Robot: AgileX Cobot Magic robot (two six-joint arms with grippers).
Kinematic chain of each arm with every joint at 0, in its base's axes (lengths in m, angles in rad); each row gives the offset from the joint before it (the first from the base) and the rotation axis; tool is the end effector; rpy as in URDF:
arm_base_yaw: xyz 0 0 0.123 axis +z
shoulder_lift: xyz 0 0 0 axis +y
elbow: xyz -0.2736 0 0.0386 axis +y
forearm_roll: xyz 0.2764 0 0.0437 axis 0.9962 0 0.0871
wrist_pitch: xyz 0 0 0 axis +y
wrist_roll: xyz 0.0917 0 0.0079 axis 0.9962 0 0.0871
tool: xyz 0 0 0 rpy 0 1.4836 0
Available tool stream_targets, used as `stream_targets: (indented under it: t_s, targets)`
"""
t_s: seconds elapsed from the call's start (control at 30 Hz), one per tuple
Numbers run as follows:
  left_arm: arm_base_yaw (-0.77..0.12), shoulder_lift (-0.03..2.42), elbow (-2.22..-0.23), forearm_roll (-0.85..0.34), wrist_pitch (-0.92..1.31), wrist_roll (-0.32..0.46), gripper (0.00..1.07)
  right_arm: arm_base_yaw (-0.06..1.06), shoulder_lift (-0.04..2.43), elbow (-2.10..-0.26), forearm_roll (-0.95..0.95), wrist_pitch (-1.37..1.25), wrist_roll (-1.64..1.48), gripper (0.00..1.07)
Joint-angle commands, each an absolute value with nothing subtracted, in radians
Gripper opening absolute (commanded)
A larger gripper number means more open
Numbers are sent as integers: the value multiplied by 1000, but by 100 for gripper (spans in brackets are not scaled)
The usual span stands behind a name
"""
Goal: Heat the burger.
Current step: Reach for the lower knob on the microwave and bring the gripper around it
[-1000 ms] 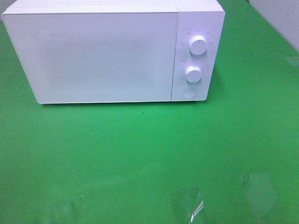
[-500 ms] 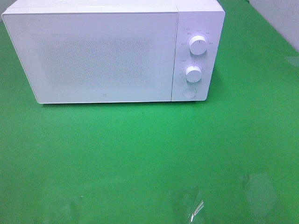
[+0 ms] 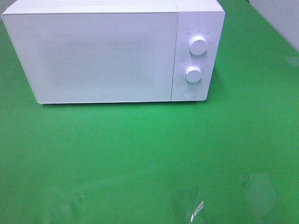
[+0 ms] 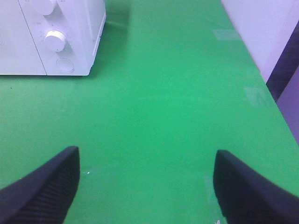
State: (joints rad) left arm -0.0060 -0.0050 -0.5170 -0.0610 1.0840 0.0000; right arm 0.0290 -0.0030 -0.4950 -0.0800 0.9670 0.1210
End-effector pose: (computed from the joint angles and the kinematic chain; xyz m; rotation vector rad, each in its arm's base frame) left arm 0.0257 -0.0051 0.2939 0.0106 2.0449 -0.0767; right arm 0.0336 -0.0051 0.2970 0.0888 1.9482 0.0049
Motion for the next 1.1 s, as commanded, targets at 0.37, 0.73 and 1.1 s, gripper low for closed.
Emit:
stream_targets:
  t_s: [0.37, 0.73, 1.1]
  targets:
    - [-4, -23, -517, -63, 1071, 0, 101, 25, 42, -540, -81, 851, 68, 76]
    - [-4, -23, -517, -63, 1071, 0, 101, 26, 228, -528, -79, 603, 84, 76]
    - [-4, -23, -517, -63, 1071, 0, 101, 26, 436, -456, -78, 290, 98, 76]
